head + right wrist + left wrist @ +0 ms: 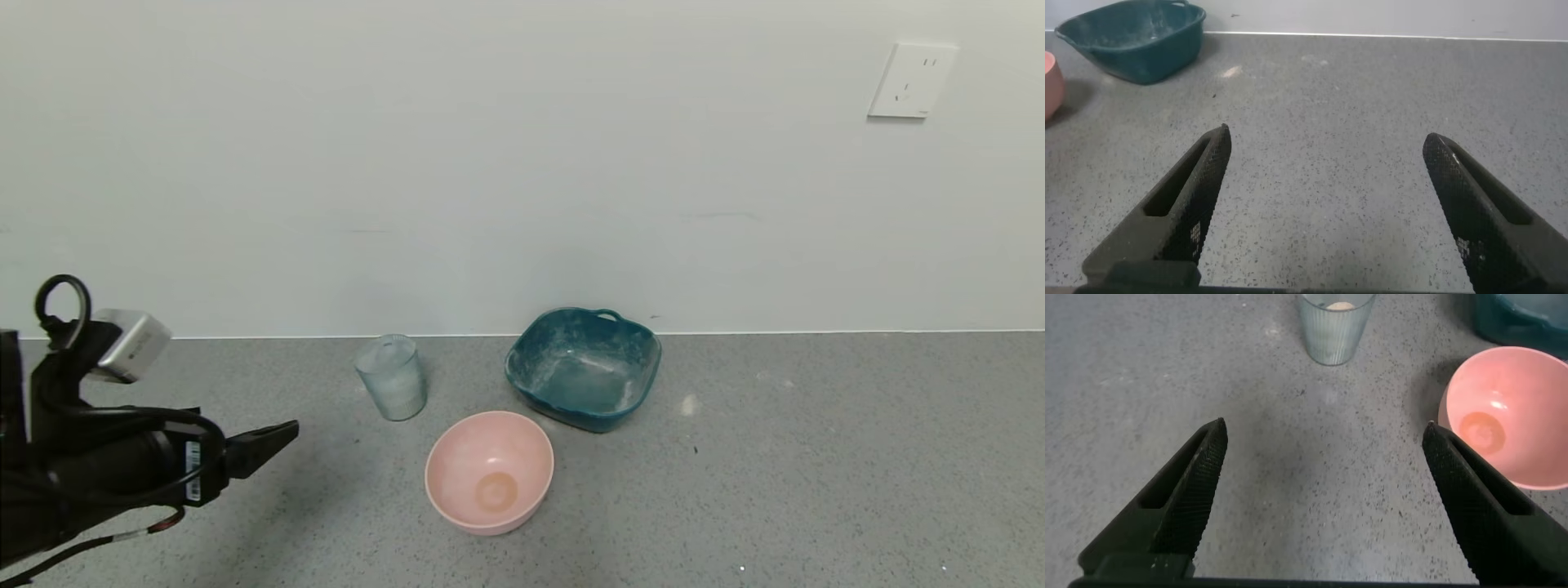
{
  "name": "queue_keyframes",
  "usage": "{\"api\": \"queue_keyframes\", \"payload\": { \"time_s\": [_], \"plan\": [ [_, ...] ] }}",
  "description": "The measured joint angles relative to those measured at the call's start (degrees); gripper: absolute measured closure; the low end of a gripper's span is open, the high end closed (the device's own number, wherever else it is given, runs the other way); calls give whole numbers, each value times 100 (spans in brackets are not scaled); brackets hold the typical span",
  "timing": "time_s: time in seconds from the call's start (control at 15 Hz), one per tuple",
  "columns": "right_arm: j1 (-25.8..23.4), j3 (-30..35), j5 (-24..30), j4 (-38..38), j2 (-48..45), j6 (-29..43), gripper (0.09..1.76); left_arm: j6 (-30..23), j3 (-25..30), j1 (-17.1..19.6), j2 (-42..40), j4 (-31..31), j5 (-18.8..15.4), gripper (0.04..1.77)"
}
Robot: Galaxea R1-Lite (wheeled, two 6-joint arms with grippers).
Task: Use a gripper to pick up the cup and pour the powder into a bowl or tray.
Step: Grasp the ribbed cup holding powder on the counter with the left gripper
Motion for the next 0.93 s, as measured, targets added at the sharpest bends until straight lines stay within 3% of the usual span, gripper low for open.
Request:
{"api": "queue_keyframes", "payload": {
  "time_s": [0.47,0.93],
  "plan": [
    [0,0,-2,0,0,-2,14,-5,177,-374,1892,-1631,-140,9],
    [0,0,-2,-2,0,0,14,-7,169,-443,3154,-3032,-118,9]
  ]
}}
